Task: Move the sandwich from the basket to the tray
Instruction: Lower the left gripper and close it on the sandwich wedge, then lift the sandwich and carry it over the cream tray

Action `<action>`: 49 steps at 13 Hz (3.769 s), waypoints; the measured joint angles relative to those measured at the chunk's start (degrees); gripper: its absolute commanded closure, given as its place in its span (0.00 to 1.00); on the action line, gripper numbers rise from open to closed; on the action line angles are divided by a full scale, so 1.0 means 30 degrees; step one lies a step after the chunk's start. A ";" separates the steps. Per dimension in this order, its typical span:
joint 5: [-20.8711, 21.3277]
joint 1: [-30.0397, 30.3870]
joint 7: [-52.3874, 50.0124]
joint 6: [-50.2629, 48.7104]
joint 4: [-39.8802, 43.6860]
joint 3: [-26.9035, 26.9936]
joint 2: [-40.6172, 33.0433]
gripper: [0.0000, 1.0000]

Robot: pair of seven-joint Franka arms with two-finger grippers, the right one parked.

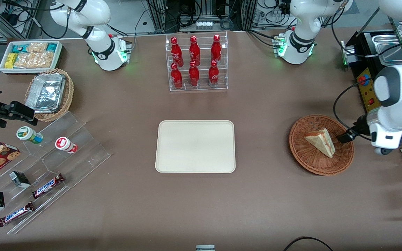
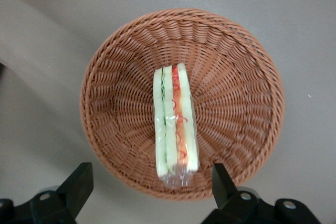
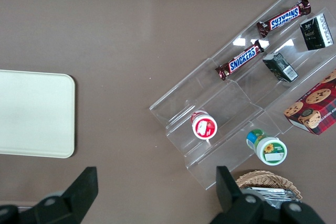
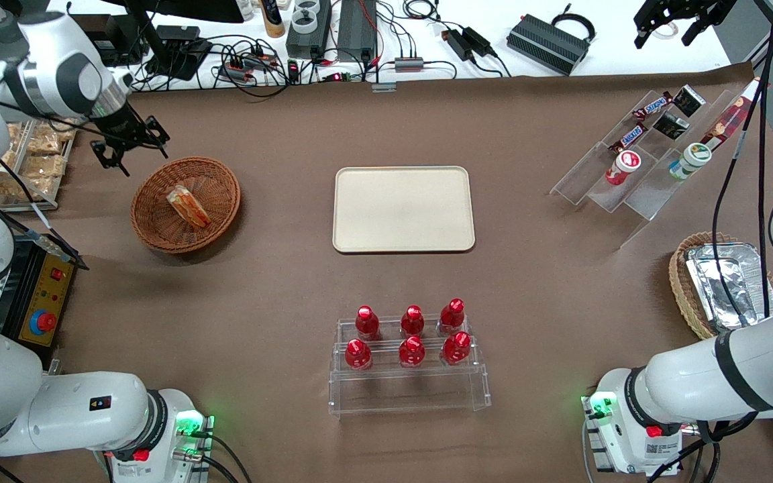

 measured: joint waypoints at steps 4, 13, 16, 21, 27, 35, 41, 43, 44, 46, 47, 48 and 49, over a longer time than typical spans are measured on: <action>-0.0356 0.0015 -0.3047 0.2713 -0.1307 0.0034 0.1553 0.00; -0.0571 -0.0162 -0.4045 0.5242 -0.1954 -0.0103 0.3422 0.10; -0.0571 -0.0180 -0.4050 0.5572 -0.2380 -0.0125 0.3466 0.47; -0.0571 -0.0241 -0.4023 0.4738 -0.1999 -0.0262 0.3275 0.74; -0.0463 -0.0312 -0.2775 -0.1462 0.3268 -0.1986 0.2906 0.74; 0.0371 -0.0572 -0.1886 -0.1857 0.5481 -0.7905 0.4326 0.78; 0.3037 -0.3543 -0.2017 -0.0079 0.7065 -0.9344 0.7573 0.75; 0.3322 -0.4190 -0.1949 0.1055 0.7389 -0.9313 0.8463 0.75; 0.3531 -0.4614 -0.1943 0.1521 0.7531 -0.9230 0.8877 0.75; 0.3671 -0.5812 -0.1969 0.1761 0.8049 -0.8606 0.9699 0.74; 0.3672 -0.6322 -0.1981 0.1819 0.8334 -0.8234 1.0087 0.73; 0.3675 -0.6595 -0.1976 0.1863 0.8604 -0.8045 1.0437 0.71; 0.3681 -0.6755 -0.1968 0.1882 0.8883 -0.7997 1.0742 0.71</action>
